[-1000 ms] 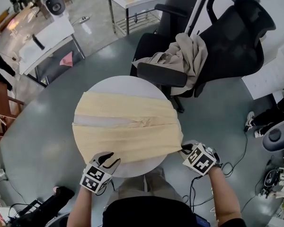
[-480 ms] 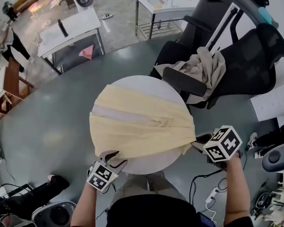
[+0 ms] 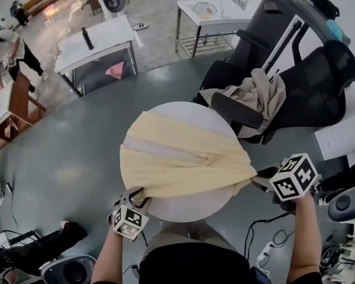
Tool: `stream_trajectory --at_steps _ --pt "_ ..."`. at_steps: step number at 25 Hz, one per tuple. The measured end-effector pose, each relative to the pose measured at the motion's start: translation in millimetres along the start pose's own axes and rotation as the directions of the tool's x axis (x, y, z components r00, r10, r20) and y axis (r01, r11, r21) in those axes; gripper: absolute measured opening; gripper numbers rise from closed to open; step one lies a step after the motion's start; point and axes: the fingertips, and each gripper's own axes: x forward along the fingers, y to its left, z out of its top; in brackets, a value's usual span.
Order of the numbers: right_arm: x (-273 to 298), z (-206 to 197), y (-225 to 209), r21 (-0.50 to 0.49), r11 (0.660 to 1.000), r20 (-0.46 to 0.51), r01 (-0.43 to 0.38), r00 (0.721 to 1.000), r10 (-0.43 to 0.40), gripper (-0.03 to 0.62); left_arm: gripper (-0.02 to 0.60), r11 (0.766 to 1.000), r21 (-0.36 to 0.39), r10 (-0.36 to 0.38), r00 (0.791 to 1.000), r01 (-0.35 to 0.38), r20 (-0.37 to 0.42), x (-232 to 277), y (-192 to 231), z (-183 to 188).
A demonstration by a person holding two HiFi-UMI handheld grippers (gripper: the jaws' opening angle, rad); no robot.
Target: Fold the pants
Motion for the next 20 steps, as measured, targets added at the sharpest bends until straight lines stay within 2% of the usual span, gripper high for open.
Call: stream_trajectory --at_steps 4,6,8,11,15,20 --pt "-3.4 3.0 5.5 0.004 1.0 0.027 -0.011 1.0 0.011 0.008 0.005 0.997 0.012 0.08 0.997 -0.08 0.01 -9.3 21.8 -2.8" --pt "-1.5 -3.9 8.1 -0.001 1.0 0.023 -0.014 1.0 0.014 0.008 0.005 0.998 -0.002 0.071 0.997 -0.071 0.03 -18.7 27.4 -0.6" --pt "4.0 -17.1 14.8 -0.017 1.0 0.0 -0.022 1.0 0.022 0.008 0.005 0.997 -0.055 0.054 0.997 -0.052 0.046 -35.7 36.8 1.7" --pt "13.3 -40.7 35.5 -0.052 0.997 -0.051 -0.062 0.997 0.06 0.008 0.004 0.995 -0.096 0.002 0.999 0.002 0.035 -69.8 47.7 5.7" --pt "22.1 -66.7 66.3 -0.085 0.987 -0.107 -0.137 0.986 0.128 0.008 0.003 0.994 -0.052 -0.102 0.995 0.101 -0.011 -104.2 51.0 6.7" --pt "35.4 -87.3 93.9 -0.102 0.973 -0.167 -0.206 0.968 0.188 0.008 0.003 0.972 0.003 -0.231 0.965 0.233 -0.123 -132.5 42.4 -12.0"
